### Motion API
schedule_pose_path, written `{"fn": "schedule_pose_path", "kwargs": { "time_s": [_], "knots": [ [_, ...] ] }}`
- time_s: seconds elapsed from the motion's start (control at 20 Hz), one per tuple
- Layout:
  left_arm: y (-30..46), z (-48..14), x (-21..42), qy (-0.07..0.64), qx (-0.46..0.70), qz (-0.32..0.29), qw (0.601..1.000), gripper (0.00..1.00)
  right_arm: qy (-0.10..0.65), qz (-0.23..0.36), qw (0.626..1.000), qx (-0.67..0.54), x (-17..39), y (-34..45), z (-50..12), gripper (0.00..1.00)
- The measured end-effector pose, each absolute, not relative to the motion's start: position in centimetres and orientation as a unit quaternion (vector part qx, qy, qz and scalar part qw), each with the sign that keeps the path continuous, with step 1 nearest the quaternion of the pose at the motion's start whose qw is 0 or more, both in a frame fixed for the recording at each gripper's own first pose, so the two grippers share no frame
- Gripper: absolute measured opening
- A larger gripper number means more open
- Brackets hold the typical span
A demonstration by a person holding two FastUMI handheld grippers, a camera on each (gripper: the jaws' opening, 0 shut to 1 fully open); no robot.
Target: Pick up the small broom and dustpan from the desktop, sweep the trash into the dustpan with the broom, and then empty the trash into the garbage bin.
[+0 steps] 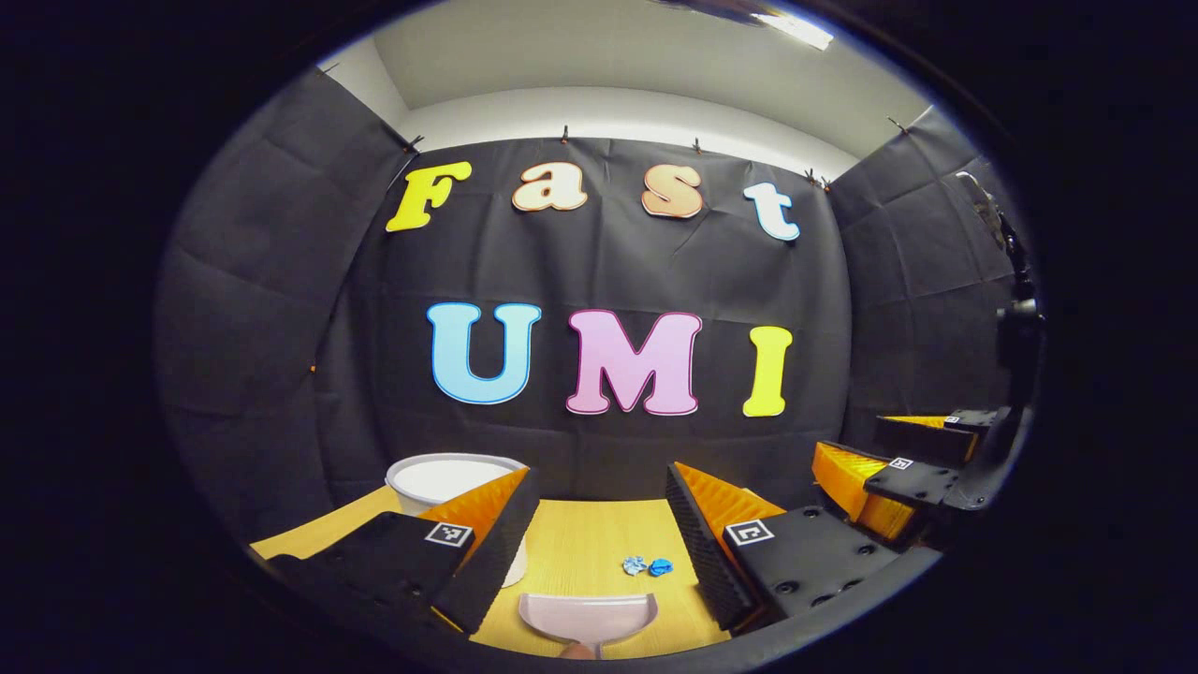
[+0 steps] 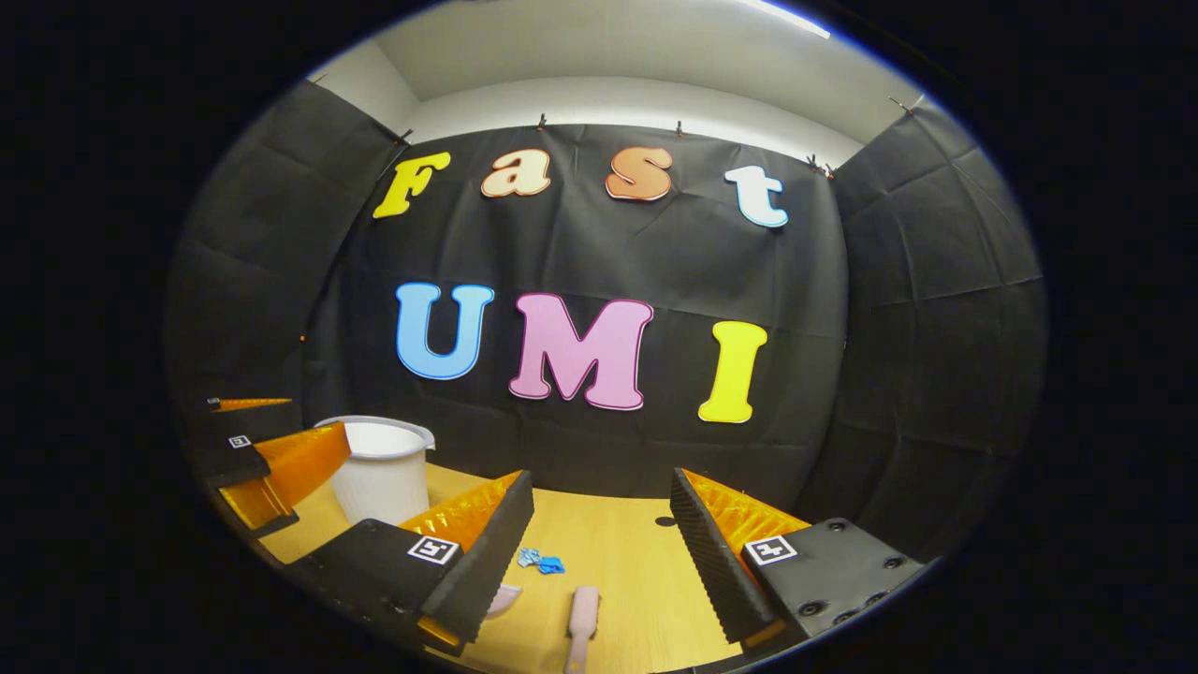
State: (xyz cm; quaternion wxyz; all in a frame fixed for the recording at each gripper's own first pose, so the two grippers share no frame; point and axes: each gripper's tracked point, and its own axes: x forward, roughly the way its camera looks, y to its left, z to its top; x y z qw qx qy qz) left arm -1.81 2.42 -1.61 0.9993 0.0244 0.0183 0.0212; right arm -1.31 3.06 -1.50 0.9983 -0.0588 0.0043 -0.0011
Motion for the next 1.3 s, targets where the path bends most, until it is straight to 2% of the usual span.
{"fn": "schedule_pose_path", "kwargs": {
  "time_s": [0.1,0.25,0.35,0.4,0.45,0.65,0.85,1.05,1.1,1.15,1.2,1.25,1.3],
  "knots": [
    [2.0,-3.4,-1.4,0.053,0.051,0.003,0.997,0.81,0.047,0.022,0.997,-0.053,-0.7,3.9,-3.5,0.94],
    [2.5,-6.8,-0.8,0.117,0.058,-0.007,0.991,0.81,0.189,0.067,0.980,-0.023,-0.4,4.7,-9.8,0.95],
    [3.8,-10.2,-1.0,0.180,0.056,0.010,0.982,0.81,0.288,0.063,0.955,-0.002,-1.5,4.4,-13.8,0.93],
    [4.3,-11.6,-0.9,0.202,0.054,0.019,0.978,0.81,0.308,0.050,0.950,0.004,-1.7,3.6,-15.4,0.88],
    [4.6,-12.9,-0.9,0.221,0.053,0.024,0.974,0.81,0.330,0.039,0.943,0.007,-1.5,2.8,-17.4,0.93],
    [5.0,-19.1,-1.3,0.314,0.049,0.026,0.948,0.81,0.437,0.037,0.898,0.021,-2.5,2.5,-23.3,0.93],
    [4.4,-24.5,-1.5,0.418,0.022,0.018,0.908,0.83,0.486,0.046,0.873,-0.012,-3.3,2.5,-27.1,0.93],
    [4.4,-28.1,-0.6,0.478,0.019,0.025,0.878,0.83,0.538,0.048,0.841,-0.036,-3.8,2.6,-31.3,0.93],
    [4.1,-29.3,-0.4,0.494,0.026,0.031,0.868,0.83,0.556,0.047,0.829,-0.035,-4.3,2.5,-32.1,0.89],
    [3.9,-30.1,-0.1,0.508,0.032,0.034,0.860,0.83,0.563,0.045,0.824,-0.041,-4.1,2.3,-32.8,0.94],
    [3.9,-30.7,0.1,0.520,0.036,0.036,0.853,0.83,0.570,0.042,0.820,-0.045,-4.1,2.0,-33.4,0.89],
    [3.6,-31.3,0.4,0.533,0.038,0.035,0.844,0.83,0.579,0.039,0.813,-0.038,-4.2,1.9,-33.9,0.94],
    [3.6,-31.6,0.2,0.544,0.040,0.034,0.837,0.83,0.593,0.035,0.804,-0.027,-4.5,1.9,-34.6,0.89]
  ]
}}
